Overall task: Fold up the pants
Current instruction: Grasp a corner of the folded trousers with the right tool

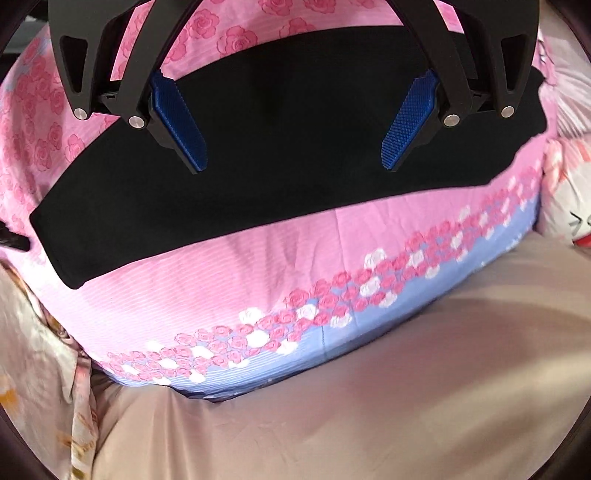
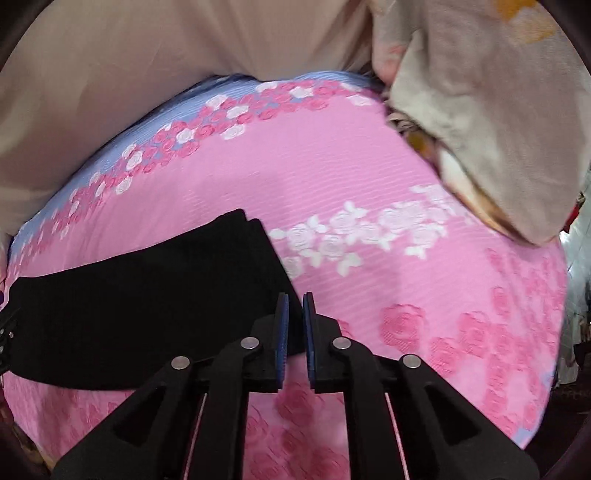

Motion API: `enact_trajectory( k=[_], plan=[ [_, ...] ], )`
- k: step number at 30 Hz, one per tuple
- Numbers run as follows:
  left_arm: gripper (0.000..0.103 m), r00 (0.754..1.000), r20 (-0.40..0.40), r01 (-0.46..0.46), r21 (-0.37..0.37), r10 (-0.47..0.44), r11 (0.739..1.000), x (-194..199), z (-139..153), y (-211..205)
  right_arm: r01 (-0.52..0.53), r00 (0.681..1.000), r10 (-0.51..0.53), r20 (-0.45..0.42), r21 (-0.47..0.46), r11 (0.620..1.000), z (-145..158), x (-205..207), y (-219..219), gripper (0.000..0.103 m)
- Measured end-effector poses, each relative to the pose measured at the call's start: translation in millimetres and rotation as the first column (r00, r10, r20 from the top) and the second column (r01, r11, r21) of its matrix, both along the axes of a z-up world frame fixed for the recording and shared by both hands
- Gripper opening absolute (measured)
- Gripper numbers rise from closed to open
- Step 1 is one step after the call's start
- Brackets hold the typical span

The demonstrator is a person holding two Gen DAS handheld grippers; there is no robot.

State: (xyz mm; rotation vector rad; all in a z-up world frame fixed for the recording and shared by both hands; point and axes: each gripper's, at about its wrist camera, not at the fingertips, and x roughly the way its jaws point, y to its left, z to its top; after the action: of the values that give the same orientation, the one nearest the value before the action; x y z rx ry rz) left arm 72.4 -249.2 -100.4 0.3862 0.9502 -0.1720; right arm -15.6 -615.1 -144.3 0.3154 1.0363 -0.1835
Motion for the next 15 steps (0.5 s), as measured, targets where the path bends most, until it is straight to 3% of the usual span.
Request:
enact_trajectory(
  k=[1,2,3,8,11,15],
  plan=[
    [0.094,1.0,0.004,0.001,0.0,-0.001,1.0,-1,1,-2,0.018,1.0,-0.018,-0.002,0.014,1.0,2,-6,-2,0.037],
    [0.094,1.0,0.001,0.002,-0.005,-0.002,1.0,-1,2,-2,0.038,0.999,-0.039,0.006,0.027,0.999,0,-6,0,0.056],
    [0.094,1.0,-0.002,0.005,-0.013,-0.005,1.0,-2,3,-2,0.055,0.998,-0.057,0.025,0.058,0.997,-1,-16,-5,0.063],
    [0.094,1.0,-0.014,0.019,0.005,-0.019,1.0,-17,2,7,0.124,0.981,-0.169,0.098,0.356,0.926,-32,-9,-3,0.064],
    [0.094,0.999,-0.032,0.01,0.024,-0.009,1.0,-24,-2,16,0.155,0.972,-0.215,0.093,0.434,0.887,-50,-5,-4,0.064],
    [0.094,0.999,-0.047,-0.02,0.039,0.021,0.999,-29,-3,30,0.135,0.967,-0.21,0.145,0.409,0.902,-50,2,6,0.065]
  ],
)
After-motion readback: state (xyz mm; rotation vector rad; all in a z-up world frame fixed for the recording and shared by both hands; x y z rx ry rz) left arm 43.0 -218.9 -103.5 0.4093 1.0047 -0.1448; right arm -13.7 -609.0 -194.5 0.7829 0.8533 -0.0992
